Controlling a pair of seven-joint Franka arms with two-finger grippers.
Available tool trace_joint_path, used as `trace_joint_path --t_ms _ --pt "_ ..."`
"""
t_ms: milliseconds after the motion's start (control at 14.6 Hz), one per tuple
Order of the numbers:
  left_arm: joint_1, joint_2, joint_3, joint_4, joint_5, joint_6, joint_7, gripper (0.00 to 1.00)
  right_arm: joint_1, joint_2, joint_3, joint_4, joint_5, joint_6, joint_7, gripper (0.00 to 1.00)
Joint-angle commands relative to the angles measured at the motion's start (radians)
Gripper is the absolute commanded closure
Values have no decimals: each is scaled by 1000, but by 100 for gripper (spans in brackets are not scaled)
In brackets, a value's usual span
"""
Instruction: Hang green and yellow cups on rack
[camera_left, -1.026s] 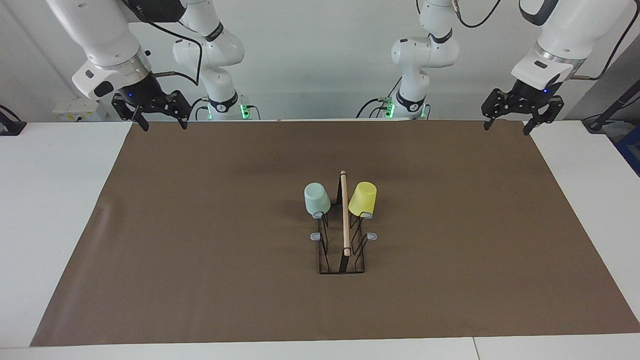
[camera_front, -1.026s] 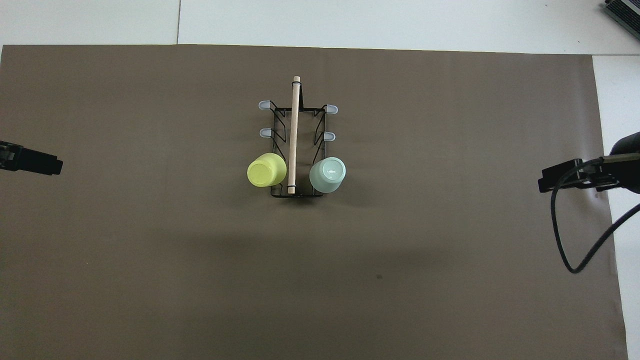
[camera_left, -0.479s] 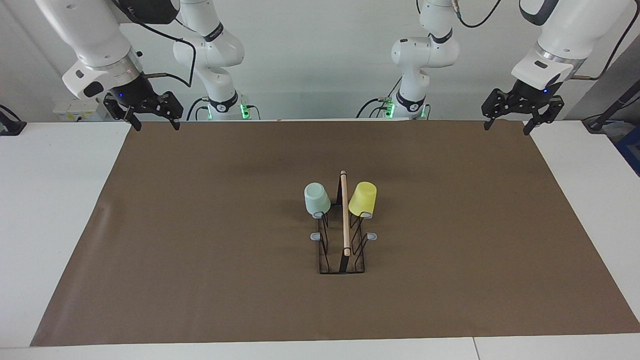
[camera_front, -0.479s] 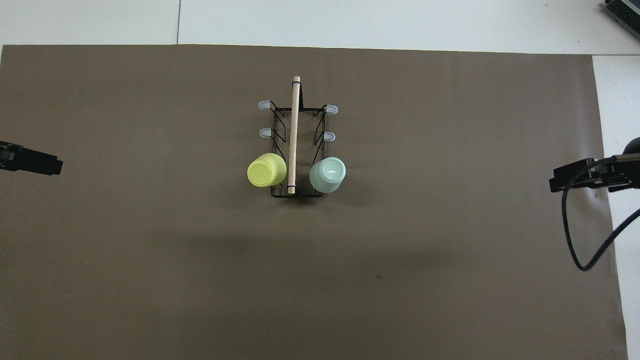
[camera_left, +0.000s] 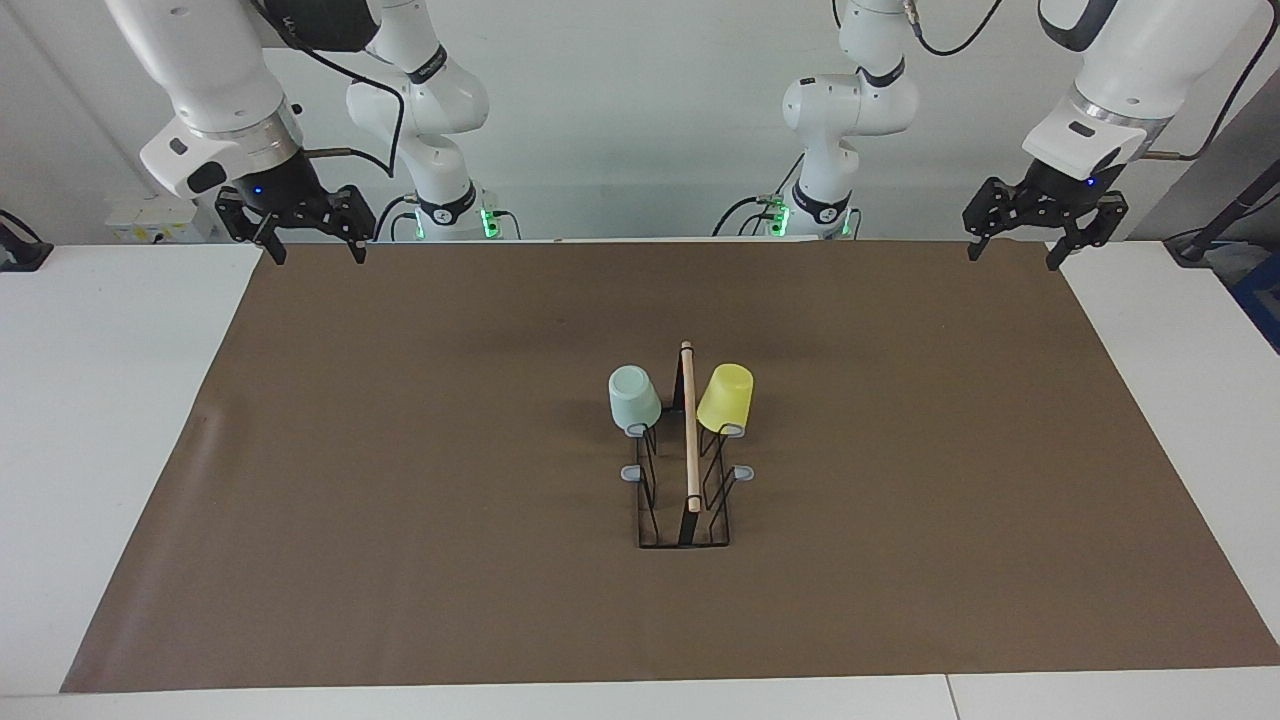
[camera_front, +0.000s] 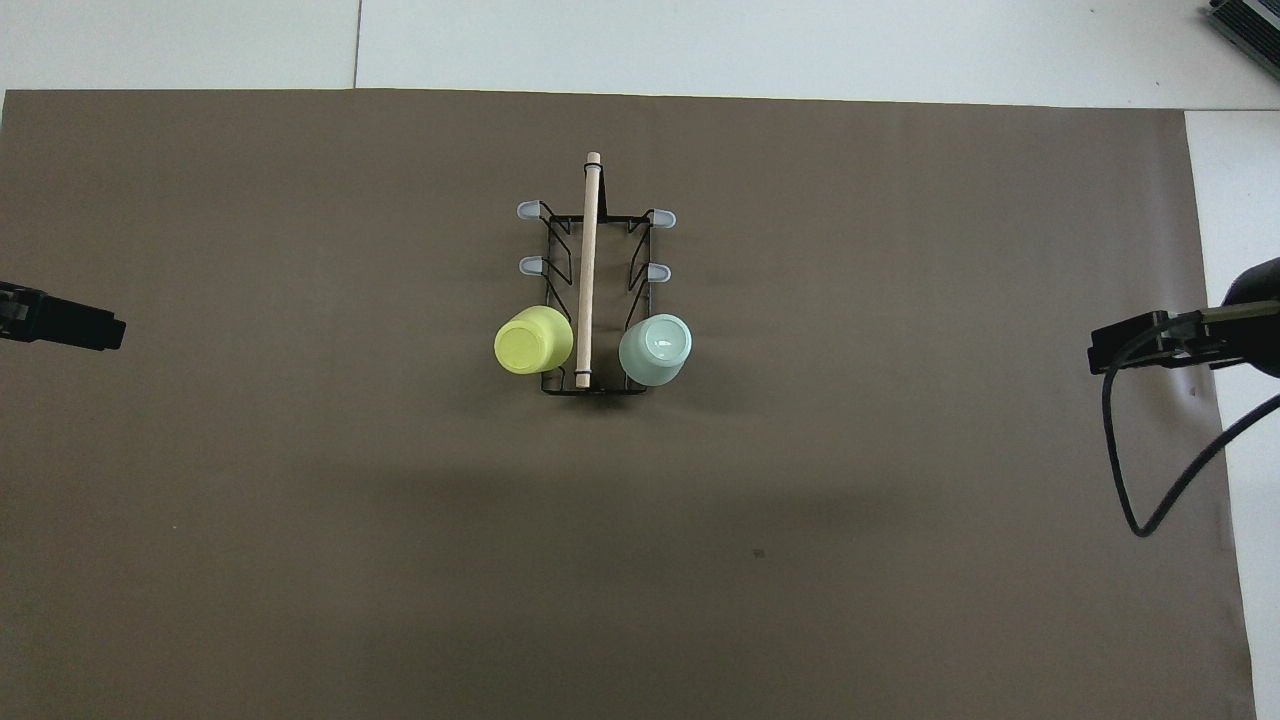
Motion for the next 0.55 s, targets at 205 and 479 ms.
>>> trace_joint_path --t_ms 205,479 --pt "8 -22 -7 -27 0 10 -8 0 -12 -12 5 -23 -13 21 -16 0" --pt "5 -24 -7 -29 0 12 -10 0 -3 -14 7 -23 -12 12 -16 0"
